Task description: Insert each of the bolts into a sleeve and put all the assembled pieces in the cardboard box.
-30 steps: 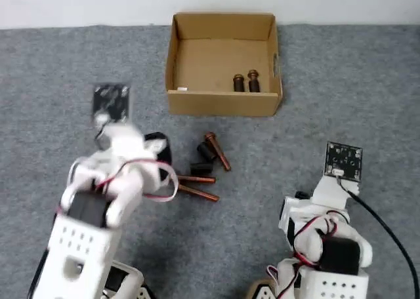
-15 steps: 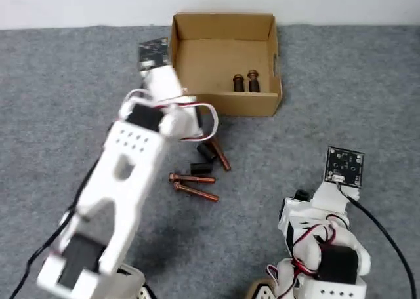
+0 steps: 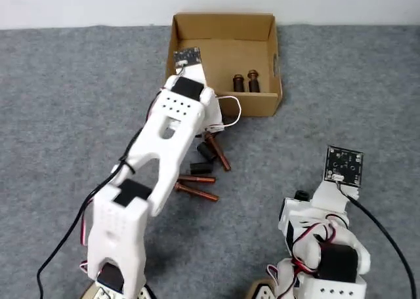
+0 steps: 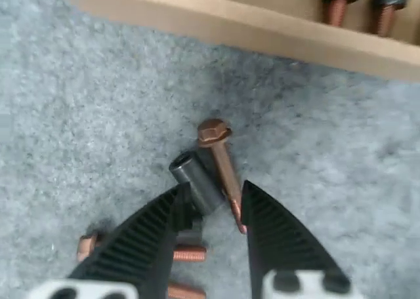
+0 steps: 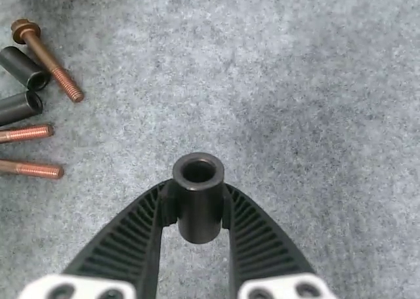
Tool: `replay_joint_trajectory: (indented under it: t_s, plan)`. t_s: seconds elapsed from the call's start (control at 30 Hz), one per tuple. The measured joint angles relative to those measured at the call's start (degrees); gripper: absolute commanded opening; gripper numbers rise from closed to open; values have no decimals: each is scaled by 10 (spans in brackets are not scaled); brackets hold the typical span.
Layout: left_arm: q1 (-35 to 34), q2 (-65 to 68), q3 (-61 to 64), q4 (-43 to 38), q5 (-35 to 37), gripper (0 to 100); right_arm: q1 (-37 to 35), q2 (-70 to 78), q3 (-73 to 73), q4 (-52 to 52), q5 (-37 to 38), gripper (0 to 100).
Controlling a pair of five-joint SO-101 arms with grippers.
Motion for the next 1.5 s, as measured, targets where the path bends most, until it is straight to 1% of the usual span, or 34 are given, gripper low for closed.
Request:
replay_joint_trajectory:
  t_s: [0.23,0.37,0.5,0.73,0.97,1.07,1.13,1.2,1.33,1.5]
  plan:
    - [18,124,-144,56,0,135,0,0,0,0,0,8]
    - [27,176,-215,70,0,134,0,0,0,0,0,8]
    - [27,229,-258,76,0,134,0,0,0,0,0,8]
    - [27,259,-285,78,0,133,0,0,0,0,0,8]
    - [10,276,-285,74,14,133,0,0,0,0,0,8]
    - [10,283,-295,88,16,130,0,0,0,0,0,8]
    - [11,285,-297,92,16,88,0,0,0,0,0,8]
    - [13,285,-297,93,16,6,0,0,0,0,0,8]
    - [23,285,-300,94,14,3,0,-5,0,0,0,8]
    - [22,290,-338,122,29,3,0,-6,0,0,0,8]
